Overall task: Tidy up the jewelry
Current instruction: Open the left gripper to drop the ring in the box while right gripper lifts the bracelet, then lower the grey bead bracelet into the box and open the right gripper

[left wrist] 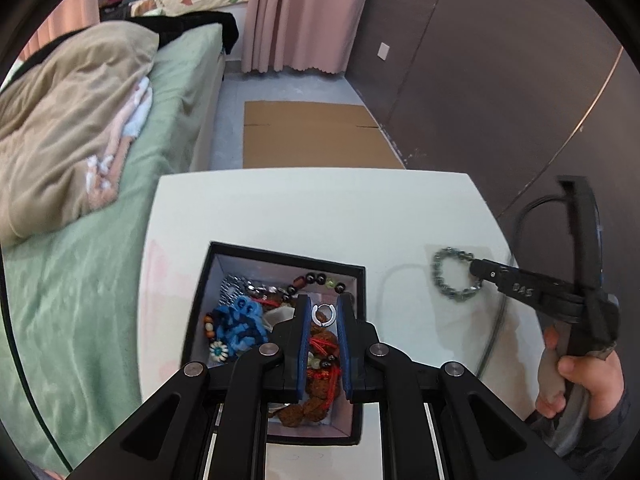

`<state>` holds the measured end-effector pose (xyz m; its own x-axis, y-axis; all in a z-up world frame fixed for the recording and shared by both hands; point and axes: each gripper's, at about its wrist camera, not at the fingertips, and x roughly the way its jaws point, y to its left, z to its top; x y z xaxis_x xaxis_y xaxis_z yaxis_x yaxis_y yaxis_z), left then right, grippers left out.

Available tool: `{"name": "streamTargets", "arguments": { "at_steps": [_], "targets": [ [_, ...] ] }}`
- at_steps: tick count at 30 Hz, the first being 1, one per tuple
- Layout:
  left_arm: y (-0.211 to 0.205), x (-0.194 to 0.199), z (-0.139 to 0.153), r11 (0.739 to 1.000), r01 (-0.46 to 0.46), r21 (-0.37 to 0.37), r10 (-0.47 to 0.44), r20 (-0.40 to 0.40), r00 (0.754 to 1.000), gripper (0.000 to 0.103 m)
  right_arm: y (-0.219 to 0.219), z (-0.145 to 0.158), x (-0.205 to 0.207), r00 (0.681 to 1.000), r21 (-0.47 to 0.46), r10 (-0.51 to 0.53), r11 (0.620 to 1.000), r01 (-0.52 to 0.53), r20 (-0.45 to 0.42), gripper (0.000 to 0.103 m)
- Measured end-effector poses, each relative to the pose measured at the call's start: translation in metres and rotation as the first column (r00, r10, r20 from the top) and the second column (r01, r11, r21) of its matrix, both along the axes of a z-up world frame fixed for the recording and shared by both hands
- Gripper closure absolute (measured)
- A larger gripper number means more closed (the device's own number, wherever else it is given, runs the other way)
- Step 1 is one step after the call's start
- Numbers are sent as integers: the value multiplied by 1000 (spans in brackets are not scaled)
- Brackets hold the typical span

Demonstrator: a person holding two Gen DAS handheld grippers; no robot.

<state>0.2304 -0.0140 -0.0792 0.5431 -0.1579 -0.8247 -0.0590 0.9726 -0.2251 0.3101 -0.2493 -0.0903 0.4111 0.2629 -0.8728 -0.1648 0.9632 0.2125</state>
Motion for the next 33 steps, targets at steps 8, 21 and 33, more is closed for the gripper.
{"name": "streamTargets", "arguments": {
  "at_steps": [8,21,33],
  "targets": [
    [10,-6,8,996,-20,-81,20,-2,1000,42,10,44,-27,995,190,58,979,-73,81,92],
    [56,-47,37,993,-54,-108,66,112,992,20,51,99,-72,972,354,98,920,-171,215,92],
    [93,-76,52,990,-89,-112,104,133,986,20,120,107,-87,946,344,199,896,-282,256,91]
  ]
}}
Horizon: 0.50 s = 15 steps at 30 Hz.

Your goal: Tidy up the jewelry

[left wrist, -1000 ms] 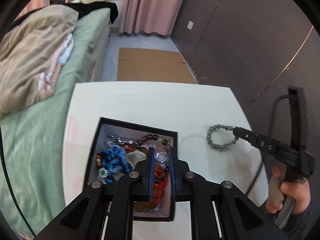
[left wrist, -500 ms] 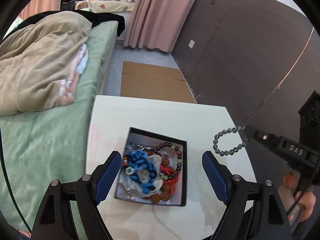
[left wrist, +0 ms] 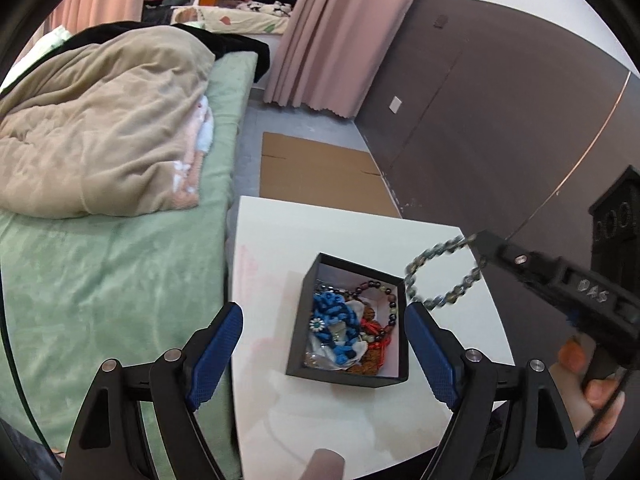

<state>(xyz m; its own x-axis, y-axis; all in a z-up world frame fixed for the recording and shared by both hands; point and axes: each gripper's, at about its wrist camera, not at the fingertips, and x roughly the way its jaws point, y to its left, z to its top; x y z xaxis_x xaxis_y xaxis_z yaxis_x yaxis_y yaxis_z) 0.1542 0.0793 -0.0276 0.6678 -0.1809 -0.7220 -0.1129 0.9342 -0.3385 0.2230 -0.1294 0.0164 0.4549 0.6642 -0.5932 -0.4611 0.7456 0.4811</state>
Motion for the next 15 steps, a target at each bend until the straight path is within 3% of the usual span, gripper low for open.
{"name": "streamTargets", "arguments": {
  "at_steps": [1,2,3,5,11,15],
  "targets": [
    [2,-1,0,1000,-2,1,2,-1,1000,20,10,-2,1,1000,-51,-8,999,7,-8,91],
    [3,-3,1,1000,-3,1,3,-2,1000,20,15,-4,1,1000,-81,-11,997,10,-16,85],
    [4,-4,1,1000,-3,1,3,-2,1000,20,20,-6,2,999,-109,-7,994,3,-32,68],
    [5,-6,3,1000,-1,2,1,3,1000,20,21,-5,0,999,-133,-7,991,1,-44,47],
    [3,-12,7,1000,-1,-12,1,24,1000,20,3,13,-18,999,-139,-18,990,13,-34,45],
    [-4,-15,10,1000,6,1,-6,30,1000,20,-12,18,-30,999,-138,-34,990,28,-42,37]
  ]
}}
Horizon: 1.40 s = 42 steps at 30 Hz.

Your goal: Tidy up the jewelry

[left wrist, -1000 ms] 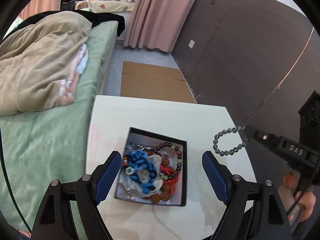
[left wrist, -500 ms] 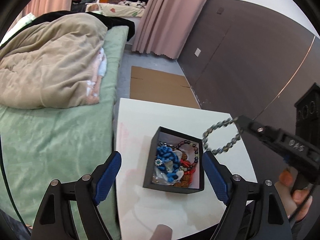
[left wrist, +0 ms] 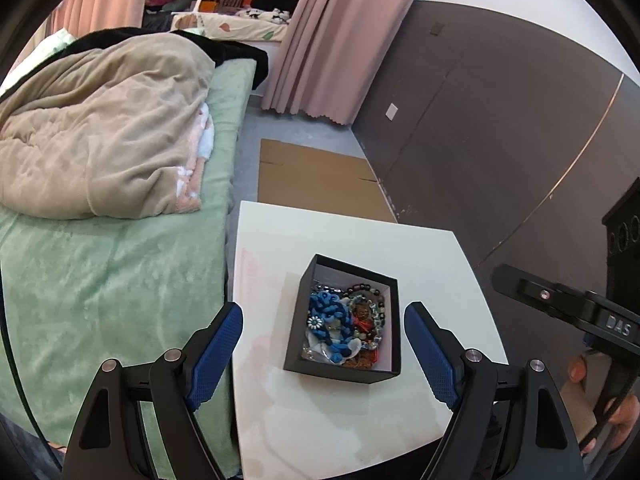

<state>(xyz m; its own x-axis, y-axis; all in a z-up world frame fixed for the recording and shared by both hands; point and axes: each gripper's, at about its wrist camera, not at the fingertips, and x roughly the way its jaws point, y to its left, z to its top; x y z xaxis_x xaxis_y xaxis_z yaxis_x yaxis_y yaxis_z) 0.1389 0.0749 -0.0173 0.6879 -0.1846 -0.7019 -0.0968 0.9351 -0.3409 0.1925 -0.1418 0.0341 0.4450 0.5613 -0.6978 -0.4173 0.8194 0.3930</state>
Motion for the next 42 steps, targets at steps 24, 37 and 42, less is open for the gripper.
{"name": "streamTargets", "arguments": {
  "at_steps": [24,37,42],
  "targets": [
    [-67,-35,6,983,109,145,-114,28,993,6,-70,-6,-70,979,-55,-195,979,198,56,16],
    [-86,-53,17,973,148,180,-162,64,985,1,-72,-2,-108,984,-55,-123,990,131,131,7],
    [-89,-57,18,972,153,179,-169,77,983,1,-69,0,-112,981,-70,-106,990,119,160,7]
  ]
}}
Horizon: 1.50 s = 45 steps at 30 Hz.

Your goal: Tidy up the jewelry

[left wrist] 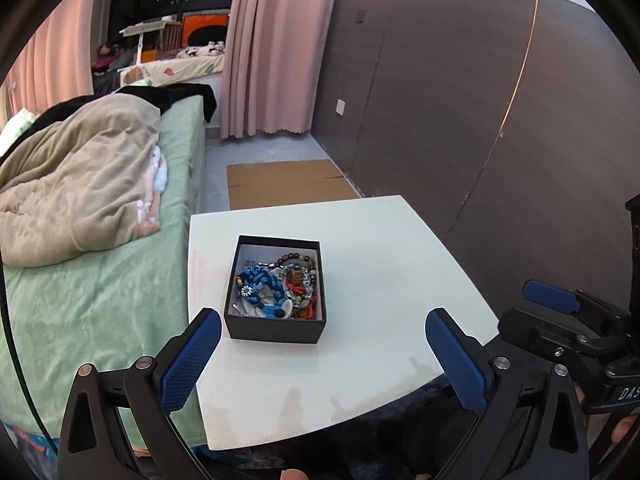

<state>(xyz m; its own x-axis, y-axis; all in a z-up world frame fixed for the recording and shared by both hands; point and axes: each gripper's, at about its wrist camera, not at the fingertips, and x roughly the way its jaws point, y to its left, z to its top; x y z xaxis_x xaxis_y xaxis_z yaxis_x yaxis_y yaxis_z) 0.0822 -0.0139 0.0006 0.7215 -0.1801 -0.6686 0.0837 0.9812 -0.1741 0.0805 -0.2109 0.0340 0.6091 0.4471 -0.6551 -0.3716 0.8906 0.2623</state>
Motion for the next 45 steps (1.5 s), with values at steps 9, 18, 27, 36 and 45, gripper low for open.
{"name": "streamTargets", "arguments": {
  "at_steps": [9,18,27,36,45],
  "targets": [
    [2,-3,2,1000,5,-11,-5,6,1000,1,-2,-3,0,1000,-28,-16,999,16,-9,7],
    [0,-4,4,1000,5,-18,-4,8,1000,1,-7,-5,1,1000,-35,-20,999,20,-13,7],
    [3,-10,10,1000,-19,-5,19,19,1000,1,-13,-7,2,999,-33,-27,999,26,-23,7],
    [11,-20,18,999,-40,1,40,46,998,1,-18,-5,1,999,-34,-46,998,45,-19,7],
    [15,-23,21,999,-44,-4,44,56,997,1,-20,-4,2,998,-35,-56,998,55,-19,7]
  ]
}}
